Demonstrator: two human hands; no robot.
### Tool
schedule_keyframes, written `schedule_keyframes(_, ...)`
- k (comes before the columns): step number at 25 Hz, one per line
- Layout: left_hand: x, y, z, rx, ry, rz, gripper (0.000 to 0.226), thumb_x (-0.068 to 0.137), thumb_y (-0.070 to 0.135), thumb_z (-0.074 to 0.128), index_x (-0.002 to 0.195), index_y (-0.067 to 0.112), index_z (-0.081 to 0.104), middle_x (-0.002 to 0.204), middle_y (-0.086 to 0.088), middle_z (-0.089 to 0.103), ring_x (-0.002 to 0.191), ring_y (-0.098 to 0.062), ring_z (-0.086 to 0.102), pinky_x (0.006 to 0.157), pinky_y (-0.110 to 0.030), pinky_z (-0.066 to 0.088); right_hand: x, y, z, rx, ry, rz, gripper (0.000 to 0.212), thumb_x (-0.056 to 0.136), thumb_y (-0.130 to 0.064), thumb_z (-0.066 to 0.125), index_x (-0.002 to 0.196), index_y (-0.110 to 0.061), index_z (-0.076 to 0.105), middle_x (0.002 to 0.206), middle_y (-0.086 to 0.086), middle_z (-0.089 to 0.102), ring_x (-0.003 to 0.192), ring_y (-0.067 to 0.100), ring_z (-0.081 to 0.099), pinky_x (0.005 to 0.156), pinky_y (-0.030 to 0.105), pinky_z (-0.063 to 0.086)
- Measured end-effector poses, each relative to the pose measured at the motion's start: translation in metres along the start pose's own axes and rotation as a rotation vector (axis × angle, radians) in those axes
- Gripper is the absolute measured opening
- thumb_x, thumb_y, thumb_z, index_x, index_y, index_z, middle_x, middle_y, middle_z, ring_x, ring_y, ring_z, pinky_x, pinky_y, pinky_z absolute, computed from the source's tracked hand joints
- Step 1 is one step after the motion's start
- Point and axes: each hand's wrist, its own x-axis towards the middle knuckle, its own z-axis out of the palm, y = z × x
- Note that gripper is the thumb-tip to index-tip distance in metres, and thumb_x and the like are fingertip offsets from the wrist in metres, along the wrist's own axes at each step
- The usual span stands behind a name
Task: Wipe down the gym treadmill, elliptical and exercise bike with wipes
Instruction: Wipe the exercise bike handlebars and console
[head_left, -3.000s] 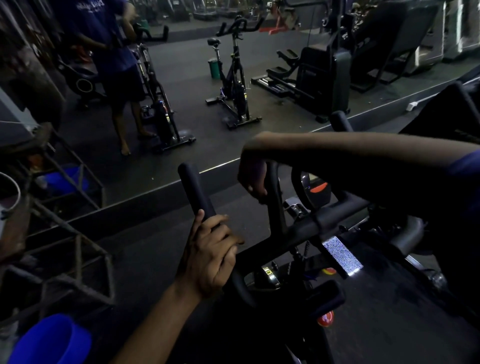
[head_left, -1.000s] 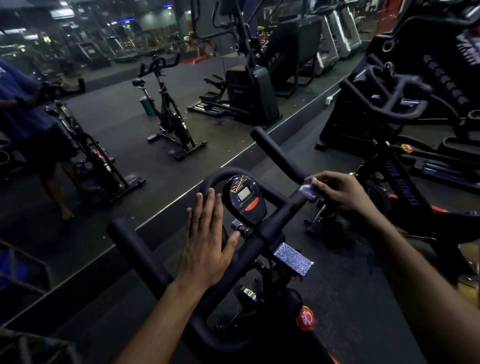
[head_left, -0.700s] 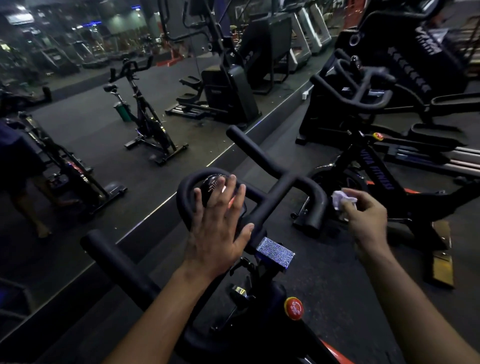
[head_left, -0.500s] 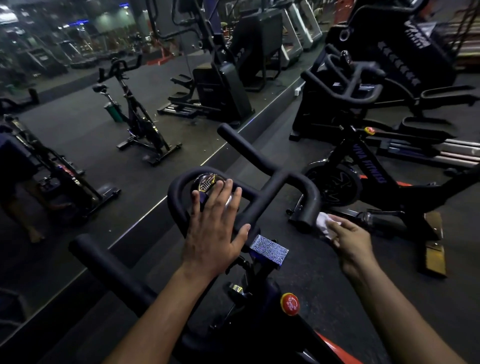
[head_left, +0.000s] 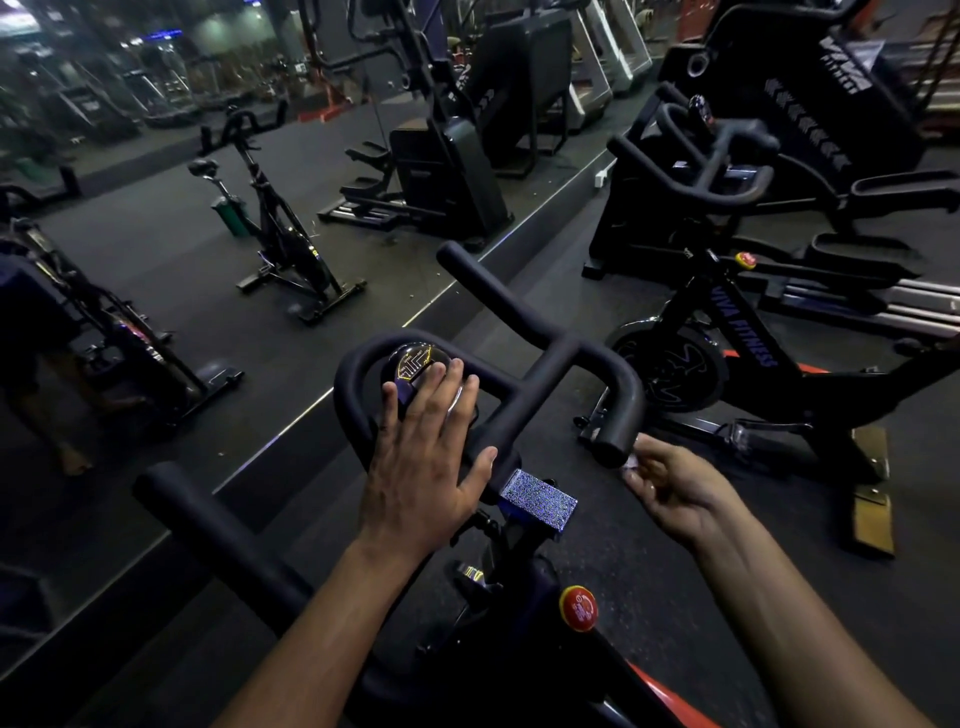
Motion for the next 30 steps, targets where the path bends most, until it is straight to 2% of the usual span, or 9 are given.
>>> schedule_keyframes(5, 0.0, -0.001, 0.001, 0.022, -0.005, 0.001, 0.07, 0.095, 0.047, 0.05, 0.155, 0.011, 0.04, 0.164, -0.007, 0.032, 0.155, -0.021, 0.023, 0.127, -0.05, 0.002, 0.058, -0.041, 0.004, -0.156, -0.011, -0.005, 0.034, 0.096, -0.001, 0.046, 0.127, 0.006, 0.059, 0.089, 0.014, 0.077, 0.076, 0.016, 0.076, 0.066, 0.027, 0.062)
schedule_keyframes(9, 0.001, -0.001, 0.001, 0.007, 0.026, 0.001, 0.07, 0.095, 0.045, 0.052, 0.154, 0.009, 0.04, 0.164, -0.007, 0.032, 0.155, -0.021, 0.022, 0.127, -0.05, 0.004, 0.086, -0.087, 0.022, -0.431, -0.066, 0.051, 0.023, 0.099, -0.008, 0.052, 0.114, 0.003, 0.065, 0.085, 0.018, 0.076, 0.07, 0.022, 0.076, 0.054, 0.032, 0.06)
schedule_keyframes(11, 0.001, -0.002, 0.002, -0.014, 0.046, -0.05, 0.072, 0.094, 0.044, 0.054, 0.155, 0.009, 0.039, 0.165, -0.01, 0.029, 0.156, -0.025, 0.017, 0.127, -0.052, 0.004, 0.1, -0.103, 0.039, -0.594, -0.131, 0.09, 0.029, 0.092, -0.006, 0.058, 0.119, 0.004, 0.065, 0.094, 0.019, 0.075, 0.076, 0.024, 0.075, 0.061, 0.037, 0.061)
schedule_keyframes(14, 0.003, -0.004, 0.002, -0.008, 0.062, -0.196, 0.081, 0.092, 0.047, 0.055, 0.158, 0.008, 0.03, 0.168, -0.014, 0.02, 0.157, -0.033, 0.009, 0.126, -0.056, 0.006, 0.126, -0.121, 0.074, -0.981, -0.206, 0.051, 0.063, 0.058, -0.011, 0.08, 0.118, 0.004, 0.069, 0.086, 0.01, 0.076, 0.073, 0.019, 0.072, 0.069, 0.034, 0.058)
schedule_keyframes(17, 0.003, -0.007, 0.005, -0.009, 0.055, -0.229, 0.086, 0.092, 0.048, 0.054, 0.16, 0.006, 0.023, 0.169, -0.015, 0.014, 0.157, -0.033, 0.008, 0.125, -0.057, 0.01, 0.151, -0.124, 0.117, -1.219, -0.284, 0.003, 0.063, 0.052, -0.025, 0.08, 0.111, -0.005, 0.075, 0.1, 0.012, 0.077, 0.09, 0.025, 0.071, 0.09, 0.045, 0.058)
schedule_keyframes(21, 0.003, -0.008, 0.008, -0.028, 0.06, -0.232, 0.084, 0.092, 0.048, 0.053, 0.159, 0.006, 0.024, 0.169, -0.014, 0.016, 0.157, -0.031, 0.01, 0.125, -0.057, 0.01, 0.17, -0.117, 0.169, -1.092, -0.293, 0.071, 0.031, 0.097, -0.011, 0.052, 0.12, 0.003, 0.066, 0.104, 0.02, 0.074, 0.082, 0.03, 0.074, 0.067, 0.039, 0.061)
schedule_keyframes(24, 0.003, -0.01, 0.008, -0.032, 0.062, -0.234, 0.085, 0.093, 0.047, 0.054, 0.16, 0.007, 0.019, 0.169, -0.013, 0.016, 0.157, -0.029, 0.01, 0.126, -0.055, 0.008, 0.178, -0.117, 0.215, -0.993, -0.318, 0.003, 0.03, 0.099, -0.012, 0.049, 0.117, 0.004, 0.067, 0.103, 0.022, 0.074, 0.076, 0.029, 0.074, 0.063, 0.037, 0.059)
schedule_keyframes(27, 0.003, -0.01, 0.008, -0.036, 0.052, -0.24, 0.086, 0.093, 0.046, 0.054, 0.161, 0.009, 0.015, 0.169, -0.01, 0.015, 0.157, -0.028, 0.01, 0.126, -0.054, 0.007, 0.177, -0.119, 0.252, -0.938, -0.341, -0.127, 0.024, 0.098, -0.003, 0.047, 0.108, 0.007, 0.066, 0.079, 0.018, 0.074, 0.064, 0.028, 0.072, 0.056, 0.034, 0.059)
schedule_keyframes(30, 0.004, -0.011, 0.008, -0.033, 0.053, -0.239, 0.085, 0.093, 0.046, 0.053, 0.16, 0.009, 0.015, 0.169, -0.009, 0.016, 0.157, -0.027, 0.012, 0.126, -0.053, 0.009, 0.174, -0.117, 0.272, -0.82, -0.388, -0.228, 0.019, 0.093, 0.008, 0.051, 0.103, 0.005, 0.067, 0.085, 0.023, 0.069, 0.074, 0.033, 0.069, 0.065, 0.039, 0.061)
